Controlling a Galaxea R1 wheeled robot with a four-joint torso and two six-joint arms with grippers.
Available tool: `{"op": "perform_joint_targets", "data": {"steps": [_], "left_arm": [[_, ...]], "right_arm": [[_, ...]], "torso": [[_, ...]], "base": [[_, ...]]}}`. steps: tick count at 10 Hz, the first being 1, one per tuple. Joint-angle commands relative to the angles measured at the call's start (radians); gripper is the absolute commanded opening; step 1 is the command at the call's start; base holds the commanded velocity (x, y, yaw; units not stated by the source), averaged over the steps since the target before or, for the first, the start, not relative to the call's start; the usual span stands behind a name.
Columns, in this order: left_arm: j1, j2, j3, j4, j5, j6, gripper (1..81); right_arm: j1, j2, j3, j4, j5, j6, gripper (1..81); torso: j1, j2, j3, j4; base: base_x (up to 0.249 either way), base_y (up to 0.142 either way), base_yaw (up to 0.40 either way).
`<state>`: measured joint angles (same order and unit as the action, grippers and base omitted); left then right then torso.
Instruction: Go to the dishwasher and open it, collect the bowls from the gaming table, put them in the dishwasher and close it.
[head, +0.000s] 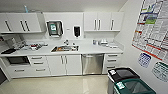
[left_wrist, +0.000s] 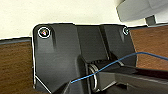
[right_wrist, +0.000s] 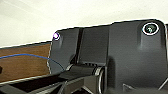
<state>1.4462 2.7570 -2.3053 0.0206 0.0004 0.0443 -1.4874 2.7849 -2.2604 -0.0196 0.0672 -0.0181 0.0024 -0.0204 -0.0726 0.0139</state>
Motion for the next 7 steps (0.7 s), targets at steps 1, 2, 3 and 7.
{"op": "perform_joint_targets", "data": {"steps": [1,2,3,7], "left_arm": [[-0.049,-0.014,0.009,-0.011,0.055,-0.003,81.1],[-0.049,-0.016,0.009,-0.011,0.055,-0.003,81.1],[-0.049,-0.016,0.009,-0.010,0.055,-0.003,81.1],[-0.049,-0.013,0.009,-0.011,0.055,-0.003,81.1]], "right_arm": [[0.046,-0.015,0.015,0.001,-0.052,-0.003,81.1],[0.046,-0.014,0.015,0.001,-0.050,-0.003,81.1],[0.048,-0.014,0.015,0.001,-0.052,-0.003,81.1],[0.049,-0.012,0.015,0.001,-0.052,-0.003,81.1]], "torso": [[0.000,0.000,0.000,0.000],[0.000,0.000,0.000,0.000],[-0.001,0.000,0.000,0.000],[-0.001,0.000,0.000,0.000]], "base": [[0.108,0.000,0.000],[0.108,0.000,0.000],[0.108,0.000,0.000],[0.108,0.000,0.000]]}}
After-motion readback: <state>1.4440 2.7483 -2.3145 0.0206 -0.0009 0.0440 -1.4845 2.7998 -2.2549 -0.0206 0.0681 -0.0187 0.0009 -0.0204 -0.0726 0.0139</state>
